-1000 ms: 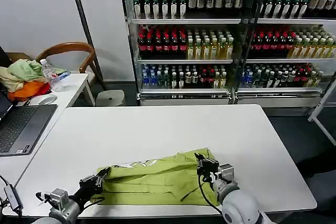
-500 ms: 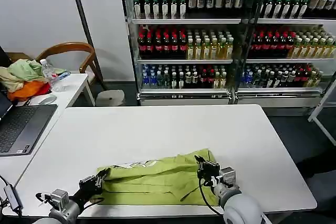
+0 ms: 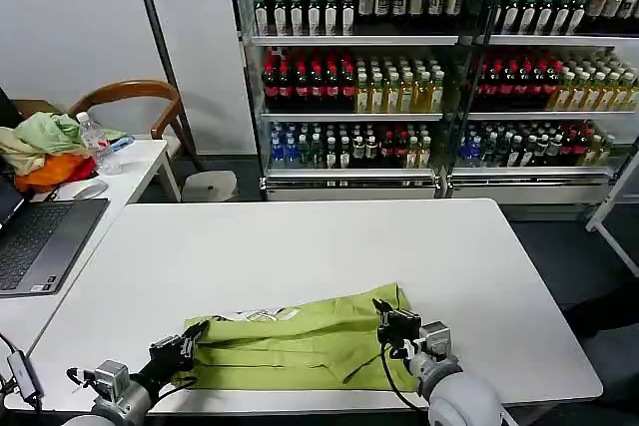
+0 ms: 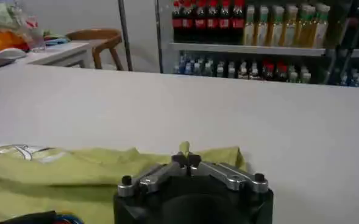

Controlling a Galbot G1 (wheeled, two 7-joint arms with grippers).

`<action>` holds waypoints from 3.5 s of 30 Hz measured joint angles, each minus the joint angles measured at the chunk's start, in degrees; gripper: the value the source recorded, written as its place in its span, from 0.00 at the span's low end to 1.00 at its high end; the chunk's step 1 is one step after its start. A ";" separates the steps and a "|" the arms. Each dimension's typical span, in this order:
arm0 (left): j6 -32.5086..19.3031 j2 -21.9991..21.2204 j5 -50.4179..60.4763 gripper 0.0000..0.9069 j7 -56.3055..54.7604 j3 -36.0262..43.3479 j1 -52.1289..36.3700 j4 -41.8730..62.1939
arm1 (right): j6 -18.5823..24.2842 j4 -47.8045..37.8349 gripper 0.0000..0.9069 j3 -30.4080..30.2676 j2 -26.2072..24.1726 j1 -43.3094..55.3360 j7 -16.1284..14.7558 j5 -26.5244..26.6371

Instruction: Fold and organize the clothes.

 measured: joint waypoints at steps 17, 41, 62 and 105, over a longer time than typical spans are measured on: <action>1.53 0.47 1.11 1.00 -3.12 -3.01 1.55 -2.79 | 0.13 2.99 1.00 3.12 -1.12 -1.98 -0.58 -2.23; 0.66 -5.97 -3.74 1.00 -23.33 4.12 2.31 -5.98 | 1.01 8.21 1.00 11.26 -1.87 -7.46 -1.01 -3.95; 0.12 -9.09 -3.47 0.06 -27.44 7.69 1.26 -4.53 | 1.13 8.80 1.00 11.96 -1.62 -7.98 -0.83 -4.82; 8.09 -5.27 0.68 0.04 -23.25 -10.86 1.22 -4.34 | 1.48 8.52 1.00 11.90 -2.02 -6.15 -0.80 -5.54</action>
